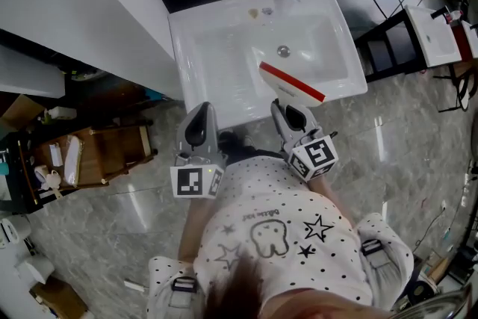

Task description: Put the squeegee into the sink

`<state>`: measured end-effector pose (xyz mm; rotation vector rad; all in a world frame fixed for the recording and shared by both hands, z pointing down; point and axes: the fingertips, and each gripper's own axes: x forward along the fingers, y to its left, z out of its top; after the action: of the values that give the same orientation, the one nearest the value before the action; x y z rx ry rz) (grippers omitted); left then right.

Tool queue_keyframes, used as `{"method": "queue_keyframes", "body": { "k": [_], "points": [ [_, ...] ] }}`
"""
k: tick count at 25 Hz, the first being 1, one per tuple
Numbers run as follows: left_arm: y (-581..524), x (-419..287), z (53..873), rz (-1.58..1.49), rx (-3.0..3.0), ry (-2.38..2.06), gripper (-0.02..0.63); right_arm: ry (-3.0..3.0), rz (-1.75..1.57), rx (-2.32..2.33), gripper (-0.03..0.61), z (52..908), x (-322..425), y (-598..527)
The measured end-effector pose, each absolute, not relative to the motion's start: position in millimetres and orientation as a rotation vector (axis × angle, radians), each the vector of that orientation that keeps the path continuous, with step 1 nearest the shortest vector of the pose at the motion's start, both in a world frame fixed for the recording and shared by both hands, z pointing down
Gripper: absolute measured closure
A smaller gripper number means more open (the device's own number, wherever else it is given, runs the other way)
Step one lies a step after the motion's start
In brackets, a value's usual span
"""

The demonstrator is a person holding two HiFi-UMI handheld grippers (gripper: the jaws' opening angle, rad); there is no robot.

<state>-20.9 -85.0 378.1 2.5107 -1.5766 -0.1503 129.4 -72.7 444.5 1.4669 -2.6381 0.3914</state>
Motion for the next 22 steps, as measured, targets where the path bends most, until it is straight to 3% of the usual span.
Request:
{"method": "queue_keyframes", "body": {
  "k": [22],
  "points": [
    [-118.4, -64.6, 399.3, -0.123, 2.477, -1.506, 0.621, -2.605, 0.423, 1.465, 0.554, 453.4, 76.1, -108.1]
  ]
}}
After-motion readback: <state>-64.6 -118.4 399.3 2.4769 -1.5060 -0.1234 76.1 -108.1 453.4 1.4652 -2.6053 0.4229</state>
